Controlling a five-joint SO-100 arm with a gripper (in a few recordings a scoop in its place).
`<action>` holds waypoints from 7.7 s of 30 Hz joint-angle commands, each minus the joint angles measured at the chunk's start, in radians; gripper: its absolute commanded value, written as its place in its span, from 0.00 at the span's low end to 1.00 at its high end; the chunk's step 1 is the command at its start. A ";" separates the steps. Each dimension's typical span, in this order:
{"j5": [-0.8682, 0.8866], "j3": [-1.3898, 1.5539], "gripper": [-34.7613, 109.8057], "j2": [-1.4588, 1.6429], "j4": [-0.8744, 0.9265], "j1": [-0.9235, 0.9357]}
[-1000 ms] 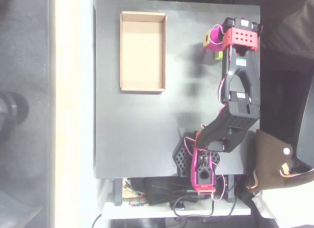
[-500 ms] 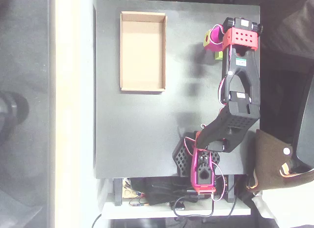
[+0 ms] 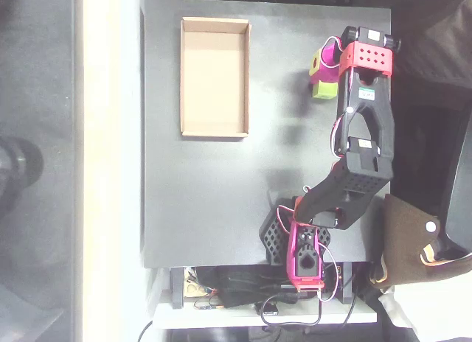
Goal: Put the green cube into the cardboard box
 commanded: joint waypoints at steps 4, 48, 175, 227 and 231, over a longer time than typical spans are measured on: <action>0.015 -0.005 0.34 0.026 0.026 0.026; 0.011 -0.006 0.34 0.824 -0.028 -0.175; 0.011 0.009 0.53 1.058 -0.138 -0.660; 0.011 1.236 0.27 1.887 -0.138 -0.106; 0.011 1.385 0.26 2.002 -0.138 -0.106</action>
